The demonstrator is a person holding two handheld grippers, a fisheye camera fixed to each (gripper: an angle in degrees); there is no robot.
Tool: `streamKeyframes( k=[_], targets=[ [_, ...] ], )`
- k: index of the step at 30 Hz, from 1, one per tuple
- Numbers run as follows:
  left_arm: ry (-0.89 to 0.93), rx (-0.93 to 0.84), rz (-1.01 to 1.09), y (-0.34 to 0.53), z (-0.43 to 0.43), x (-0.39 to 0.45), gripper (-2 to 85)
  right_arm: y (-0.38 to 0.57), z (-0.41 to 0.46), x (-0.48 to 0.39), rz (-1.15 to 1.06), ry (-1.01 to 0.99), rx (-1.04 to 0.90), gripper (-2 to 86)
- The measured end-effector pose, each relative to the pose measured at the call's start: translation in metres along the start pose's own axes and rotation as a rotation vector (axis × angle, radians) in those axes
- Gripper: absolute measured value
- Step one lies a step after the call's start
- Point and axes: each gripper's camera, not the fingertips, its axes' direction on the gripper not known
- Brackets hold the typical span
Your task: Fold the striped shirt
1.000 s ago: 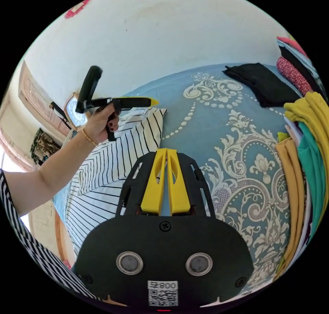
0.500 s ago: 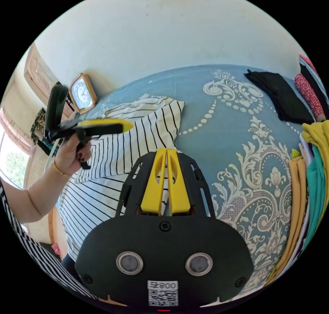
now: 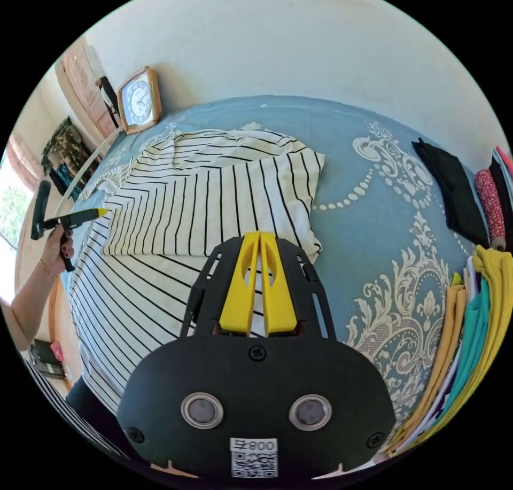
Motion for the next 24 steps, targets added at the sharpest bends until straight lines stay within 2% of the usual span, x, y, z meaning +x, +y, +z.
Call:
streamKeyframes(
  k=[4, 7, 9, 12, 16, 20, 24],
  targets=[
    [-0.029, 0.124, -0.215, 0.024, -0.041, -0.095, 6.9, -0.024, -0.015, -0.027, -0.081, -0.085, 0.02, 0.1],
    [-0.057, 0.227, -0.49, 0.05, -0.068, -0.19, 7.6, -0.05, -0.024, -0.06, -0.173, -0.186, 0.04, 0.1],
    [0.015, 0.293, -0.702, 0.074, -0.079, -0.263, 8.0, -0.067, -0.024, -0.089, -0.244, -0.283, 0.031, 0.1],
    [0.09, 0.41, -0.888, 0.101, -0.085, -0.327, 8.3, -0.08, -0.017, -0.121, -0.306, -0.325, -0.023, 0.1],
    [0.071, 0.443, -0.896, 0.105, -0.085, -0.363, 7.0, -0.089, -0.007, -0.148, -0.34, -0.334, -0.088, 0.1],
    [-0.045, 0.315, -0.877, 0.107, -0.082, -0.387, 1.9, -0.1, 0.0, -0.166, -0.34, -0.45, -0.143, 0.1],
    [0.114, 0.423, -0.776, 0.131, -0.09, -0.388, 1.8, -0.115, 0.001, -0.18, -0.337, -0.555, -0.149, 0.1]
  ],
)
